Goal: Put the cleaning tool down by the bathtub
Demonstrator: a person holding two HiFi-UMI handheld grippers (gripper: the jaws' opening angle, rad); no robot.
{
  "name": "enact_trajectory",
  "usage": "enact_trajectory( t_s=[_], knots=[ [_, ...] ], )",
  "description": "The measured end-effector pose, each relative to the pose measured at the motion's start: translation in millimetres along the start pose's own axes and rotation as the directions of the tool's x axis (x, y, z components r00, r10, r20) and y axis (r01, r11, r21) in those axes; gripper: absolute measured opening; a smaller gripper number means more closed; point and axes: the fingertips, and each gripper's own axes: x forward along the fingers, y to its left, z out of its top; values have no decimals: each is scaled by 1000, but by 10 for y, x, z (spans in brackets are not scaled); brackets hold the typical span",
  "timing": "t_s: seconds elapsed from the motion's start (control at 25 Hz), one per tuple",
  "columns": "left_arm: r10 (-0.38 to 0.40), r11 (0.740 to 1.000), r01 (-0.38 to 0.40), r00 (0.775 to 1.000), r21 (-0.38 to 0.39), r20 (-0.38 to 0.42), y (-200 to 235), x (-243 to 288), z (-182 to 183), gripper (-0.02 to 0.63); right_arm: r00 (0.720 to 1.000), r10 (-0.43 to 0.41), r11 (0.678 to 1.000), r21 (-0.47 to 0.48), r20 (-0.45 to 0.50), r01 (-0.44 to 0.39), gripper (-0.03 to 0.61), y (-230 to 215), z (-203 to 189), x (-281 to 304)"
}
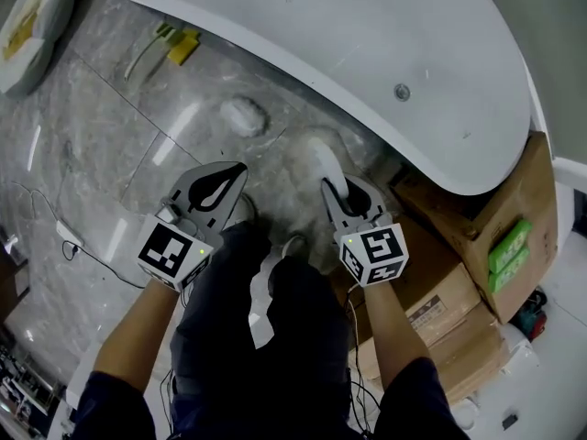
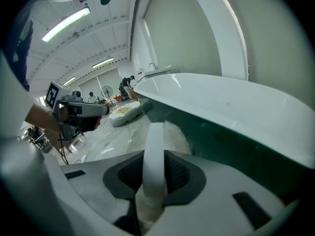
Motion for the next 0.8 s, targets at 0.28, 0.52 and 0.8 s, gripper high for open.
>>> enact_trajectory(
  t_s=[0.28, 0.52, 0.8],
  knots=[
    [-8, 999, 9, 1000, 35, -7, 207, 541, -689, 31, 1000, 14, 1000, -21, 4, -14, 92, -320, -576, 546],
    [-13, 997, 15, 1000, 78, -23, 452, 903, -1249, 31, 999, 33, 998, -62, -3, -33, 92, -514, -1020, 1019],
    [-28, 994, 34, 998, 101, -53, 634, 1133, -1842, 32, 998, 46, 994, -96, -37, -49, 92, -695, -1551, 1519]
  ],
)
